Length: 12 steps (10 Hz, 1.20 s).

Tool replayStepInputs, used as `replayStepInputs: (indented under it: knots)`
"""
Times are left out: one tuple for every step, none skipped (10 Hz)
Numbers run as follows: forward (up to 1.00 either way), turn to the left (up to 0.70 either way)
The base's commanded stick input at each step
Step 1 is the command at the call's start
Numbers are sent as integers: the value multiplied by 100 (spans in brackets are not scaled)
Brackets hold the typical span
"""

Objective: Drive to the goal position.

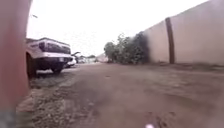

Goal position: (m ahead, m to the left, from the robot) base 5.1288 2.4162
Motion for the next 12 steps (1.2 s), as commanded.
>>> replayStepInputs:
  knots:
    - [70, 0]
    - [70, 0]
    - [70, 0]
    - [70, 0]
    - [70, 0]
    - [68, 0]
    - [53, 0]
    - [50, 0]
    - [50, 0]
    - [50, 0]
    - [50, 0]
    - [50, 0]
